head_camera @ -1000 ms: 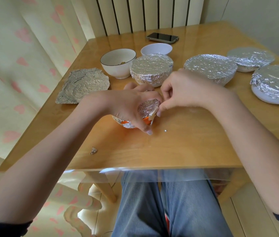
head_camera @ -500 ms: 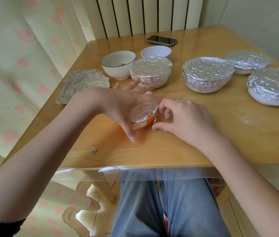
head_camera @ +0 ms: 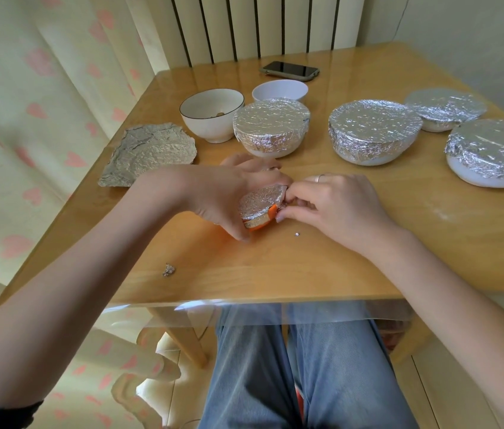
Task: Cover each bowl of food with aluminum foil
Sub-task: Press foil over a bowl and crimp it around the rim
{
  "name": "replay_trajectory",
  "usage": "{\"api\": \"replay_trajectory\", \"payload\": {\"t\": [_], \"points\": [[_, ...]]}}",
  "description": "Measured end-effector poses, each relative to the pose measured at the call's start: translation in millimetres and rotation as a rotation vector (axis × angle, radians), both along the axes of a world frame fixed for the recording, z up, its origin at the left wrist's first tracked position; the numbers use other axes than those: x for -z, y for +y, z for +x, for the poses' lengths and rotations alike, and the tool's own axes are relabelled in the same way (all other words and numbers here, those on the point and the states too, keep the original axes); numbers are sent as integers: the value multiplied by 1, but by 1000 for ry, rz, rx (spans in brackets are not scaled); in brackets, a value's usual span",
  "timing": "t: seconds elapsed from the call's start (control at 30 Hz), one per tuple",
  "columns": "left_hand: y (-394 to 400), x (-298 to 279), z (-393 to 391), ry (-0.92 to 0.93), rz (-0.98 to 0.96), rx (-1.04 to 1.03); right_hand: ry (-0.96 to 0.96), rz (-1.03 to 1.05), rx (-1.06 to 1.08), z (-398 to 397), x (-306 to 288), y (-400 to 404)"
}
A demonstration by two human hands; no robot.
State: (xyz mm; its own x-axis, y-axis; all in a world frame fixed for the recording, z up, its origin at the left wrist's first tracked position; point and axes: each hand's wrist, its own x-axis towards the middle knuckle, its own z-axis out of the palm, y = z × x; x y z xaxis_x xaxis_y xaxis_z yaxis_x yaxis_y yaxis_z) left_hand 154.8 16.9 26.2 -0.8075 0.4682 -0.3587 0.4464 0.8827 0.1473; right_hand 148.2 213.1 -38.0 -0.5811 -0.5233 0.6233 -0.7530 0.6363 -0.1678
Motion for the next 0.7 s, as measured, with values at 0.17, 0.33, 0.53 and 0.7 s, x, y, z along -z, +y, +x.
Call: {"api": "replay_trajectory", "payload": {"t": [0.17,0.33,0.53,0.7], "points": [[0,-1,0,-17,-1,-1,-148,-60,-57,-5,-2,2],[2,-3,2,2,17,16,-161,5,15,-16,-13,2],[5,-2,3,21,16,12,-237,169,102,-33,-29,2],[11,-3,2,46,-98,-48,-411,189,74,-29,-27,11]]}}
